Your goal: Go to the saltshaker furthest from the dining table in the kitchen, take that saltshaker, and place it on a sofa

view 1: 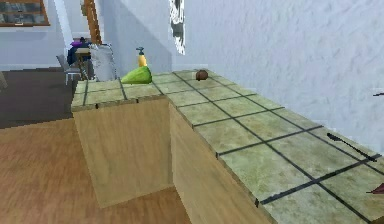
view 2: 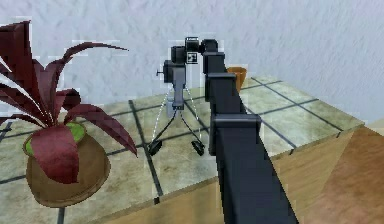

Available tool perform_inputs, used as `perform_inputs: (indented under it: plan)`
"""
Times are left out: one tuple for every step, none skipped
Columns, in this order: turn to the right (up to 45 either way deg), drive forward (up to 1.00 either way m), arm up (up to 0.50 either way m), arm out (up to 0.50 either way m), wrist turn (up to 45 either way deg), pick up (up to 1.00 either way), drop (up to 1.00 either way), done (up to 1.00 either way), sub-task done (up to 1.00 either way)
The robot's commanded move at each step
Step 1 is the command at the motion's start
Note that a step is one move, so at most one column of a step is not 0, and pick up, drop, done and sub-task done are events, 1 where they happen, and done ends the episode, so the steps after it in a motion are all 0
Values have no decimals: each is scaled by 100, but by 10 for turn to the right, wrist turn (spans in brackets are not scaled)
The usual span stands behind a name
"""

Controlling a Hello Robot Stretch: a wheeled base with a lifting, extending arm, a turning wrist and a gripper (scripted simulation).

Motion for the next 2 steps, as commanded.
perform_inputs:
  plan:
    - [0, 0, 0, 0, 450, 0, 0, 0, 0]
    - [0, 0, 0, 0, 450, 0, 0, 0, 0]
